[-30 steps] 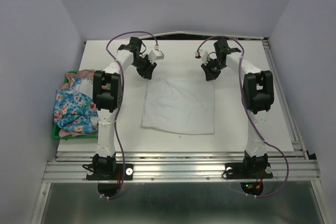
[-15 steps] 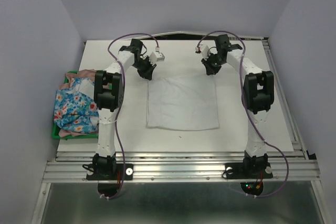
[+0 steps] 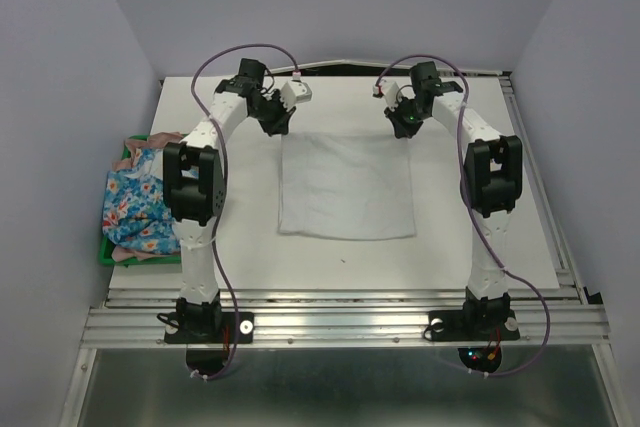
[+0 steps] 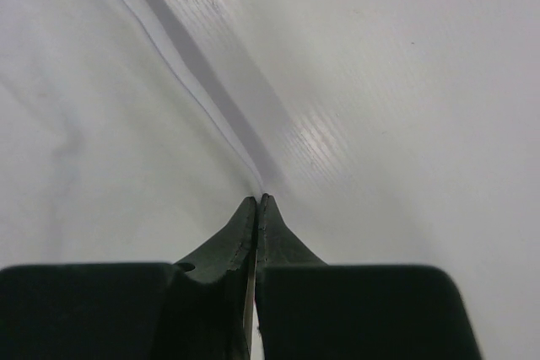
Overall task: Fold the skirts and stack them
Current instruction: Fold the skirt
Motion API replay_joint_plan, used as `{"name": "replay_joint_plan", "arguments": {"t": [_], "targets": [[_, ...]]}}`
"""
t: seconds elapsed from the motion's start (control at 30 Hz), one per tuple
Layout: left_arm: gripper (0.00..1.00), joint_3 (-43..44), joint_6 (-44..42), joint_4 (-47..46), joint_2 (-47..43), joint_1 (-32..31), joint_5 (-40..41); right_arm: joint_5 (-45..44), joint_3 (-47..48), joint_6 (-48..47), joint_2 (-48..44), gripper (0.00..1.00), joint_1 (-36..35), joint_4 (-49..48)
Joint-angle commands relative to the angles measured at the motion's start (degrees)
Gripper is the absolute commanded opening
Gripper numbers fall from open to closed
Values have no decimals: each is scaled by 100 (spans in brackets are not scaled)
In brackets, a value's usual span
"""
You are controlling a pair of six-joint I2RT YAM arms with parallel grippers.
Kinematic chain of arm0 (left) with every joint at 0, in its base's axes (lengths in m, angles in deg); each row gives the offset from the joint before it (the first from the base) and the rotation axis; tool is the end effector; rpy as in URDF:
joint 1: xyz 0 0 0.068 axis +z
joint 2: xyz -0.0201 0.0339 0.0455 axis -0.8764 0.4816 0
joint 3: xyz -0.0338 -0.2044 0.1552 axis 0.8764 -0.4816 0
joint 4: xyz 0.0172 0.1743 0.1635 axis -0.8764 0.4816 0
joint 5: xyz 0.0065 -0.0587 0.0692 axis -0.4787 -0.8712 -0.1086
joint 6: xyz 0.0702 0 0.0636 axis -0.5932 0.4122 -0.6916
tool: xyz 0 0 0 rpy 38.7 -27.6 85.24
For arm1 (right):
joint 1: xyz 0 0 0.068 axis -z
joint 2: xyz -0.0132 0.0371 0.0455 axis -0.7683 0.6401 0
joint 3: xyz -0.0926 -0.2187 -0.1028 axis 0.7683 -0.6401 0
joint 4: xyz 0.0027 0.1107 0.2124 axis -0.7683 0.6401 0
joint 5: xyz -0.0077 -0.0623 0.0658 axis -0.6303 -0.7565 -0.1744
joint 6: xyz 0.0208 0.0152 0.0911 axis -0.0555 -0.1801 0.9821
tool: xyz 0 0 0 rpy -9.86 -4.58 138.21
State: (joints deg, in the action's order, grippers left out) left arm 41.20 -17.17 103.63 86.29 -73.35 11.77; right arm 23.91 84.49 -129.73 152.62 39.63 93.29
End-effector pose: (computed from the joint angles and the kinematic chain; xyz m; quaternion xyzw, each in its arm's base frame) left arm 0.4591 -0.1479 0.2050 0.5379 0.7341 -0.1685 0.3787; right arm 0.4647 0.1160 0.1722 -0.4643 0.8352 0.0928 0.2798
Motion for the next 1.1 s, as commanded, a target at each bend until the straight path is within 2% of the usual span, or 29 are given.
{"name": "replay_joint_plan", "arguments": {"t": [0.0,0.23,0.63,1.07], "targets": [[0,-147,-175,-112,-583,19,31,-111,307,-120,-339,1,11,-122],[0,-797,-483,-164,-1136,19,172,72,-9,-164,-804,1,11,-96],[0,-2730,-1064,-172,-2490,-104,120,741,-2047,-156,-2202,1,11,212],[0,-4786,-827,-900,-3360,-447,216,1110,-3691,468,-2888,1,-95,-217]]}}
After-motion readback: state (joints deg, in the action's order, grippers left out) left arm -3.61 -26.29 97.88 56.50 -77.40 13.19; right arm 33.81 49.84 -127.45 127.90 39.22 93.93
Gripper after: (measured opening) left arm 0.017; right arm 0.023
